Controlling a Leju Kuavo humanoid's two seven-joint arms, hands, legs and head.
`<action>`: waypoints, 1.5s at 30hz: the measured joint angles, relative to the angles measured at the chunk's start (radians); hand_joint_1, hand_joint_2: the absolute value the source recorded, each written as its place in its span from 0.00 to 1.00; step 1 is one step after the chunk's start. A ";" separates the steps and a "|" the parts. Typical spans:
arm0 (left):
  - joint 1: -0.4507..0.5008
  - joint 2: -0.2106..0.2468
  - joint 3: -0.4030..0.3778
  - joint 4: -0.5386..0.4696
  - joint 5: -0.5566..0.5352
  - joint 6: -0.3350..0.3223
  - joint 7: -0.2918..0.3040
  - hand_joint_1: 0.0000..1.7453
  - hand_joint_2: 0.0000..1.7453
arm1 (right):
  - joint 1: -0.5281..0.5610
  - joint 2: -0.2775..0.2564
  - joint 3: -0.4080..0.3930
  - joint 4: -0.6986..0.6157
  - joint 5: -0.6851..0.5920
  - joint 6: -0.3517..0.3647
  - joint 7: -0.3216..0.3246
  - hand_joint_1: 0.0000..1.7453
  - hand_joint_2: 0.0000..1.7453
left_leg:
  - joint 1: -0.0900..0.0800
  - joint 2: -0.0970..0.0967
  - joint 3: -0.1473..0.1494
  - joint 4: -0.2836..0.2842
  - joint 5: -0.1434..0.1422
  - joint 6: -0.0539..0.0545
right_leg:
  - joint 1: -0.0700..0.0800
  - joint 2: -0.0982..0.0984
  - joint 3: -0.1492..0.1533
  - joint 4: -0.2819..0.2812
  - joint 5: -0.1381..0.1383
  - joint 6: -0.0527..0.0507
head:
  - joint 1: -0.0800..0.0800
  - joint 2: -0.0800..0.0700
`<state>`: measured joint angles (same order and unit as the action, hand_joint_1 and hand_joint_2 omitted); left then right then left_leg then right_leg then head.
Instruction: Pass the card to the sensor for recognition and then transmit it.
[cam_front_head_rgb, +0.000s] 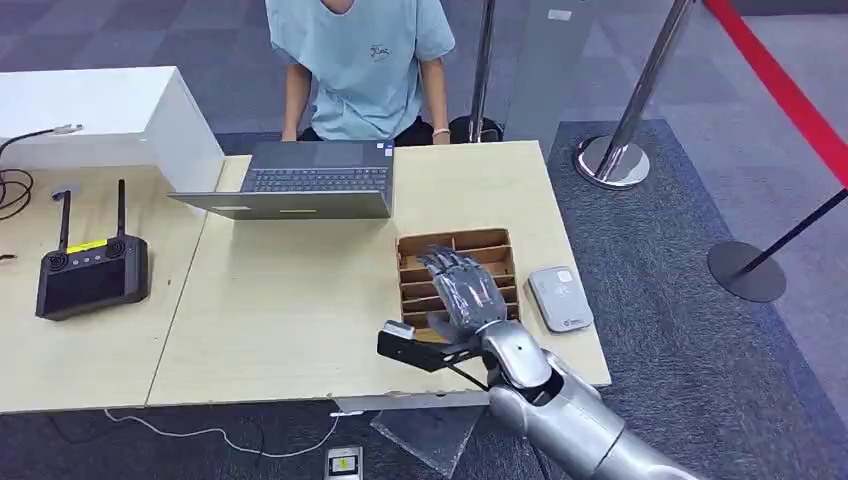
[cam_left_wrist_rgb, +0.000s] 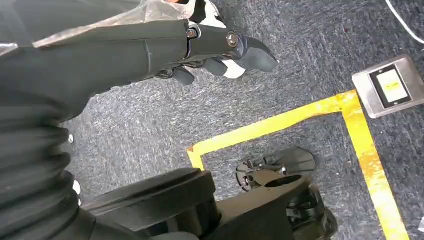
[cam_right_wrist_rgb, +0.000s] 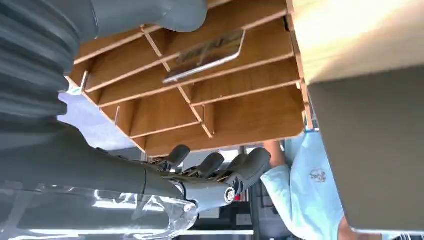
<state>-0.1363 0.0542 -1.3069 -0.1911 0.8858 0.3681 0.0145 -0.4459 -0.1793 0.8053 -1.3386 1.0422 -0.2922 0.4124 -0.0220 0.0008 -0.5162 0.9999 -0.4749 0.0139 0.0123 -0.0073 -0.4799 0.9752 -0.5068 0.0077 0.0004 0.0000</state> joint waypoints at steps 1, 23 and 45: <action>0.000 0.000 0.000 0.000 0.000 0.000 0.000 0.00 1.00 | 0.000 -0.002 0.000 -0.005 -0.001 0.000 0.000 0.25 1.00 | 0.000 0.000 0.000 0.000 0.000 0.000 | 0.000 0.000 0.000 0.000 0.000 0.000 | 0.000 0.000; 0.000 0.000 0.000 0.000 0.000 0.000 0.000 0.00 1.00 | 0.001 -0.004 0.000 -0.047 0.009 0.010 0.003 0.63 1.00 | 0.000 0.000 0.000 0.000 0.000 0.000 | 0.000 0.000 0.000 0.000 0.000 0.000 | 0.000 0.000; 0.000 0.000 0.000 0.000 0.002 0.000 0.000 0.00 1.00 | 0.005 -0.004 0.002 -0.047 0.015 0.011 0.008 0.00 1.00 | 0.000 0.000 0.000 0.000 0.000 0.000 | 0.000 0.000 0.000 0.000 0.000 0.000 | 0.000 0.000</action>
<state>-0.1365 0.0542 -1.3069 -0.1911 0.8873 0.3681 0.0145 -0.4405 -0.1835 0.8068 -1.3859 1.0571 -0.2811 0.4200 -0.0221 0.0008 -0.5161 0.9999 -0.4749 0.0139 0.0122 -0.0073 -0.4797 0.9752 -0.5068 0.0077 0.0000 0.0000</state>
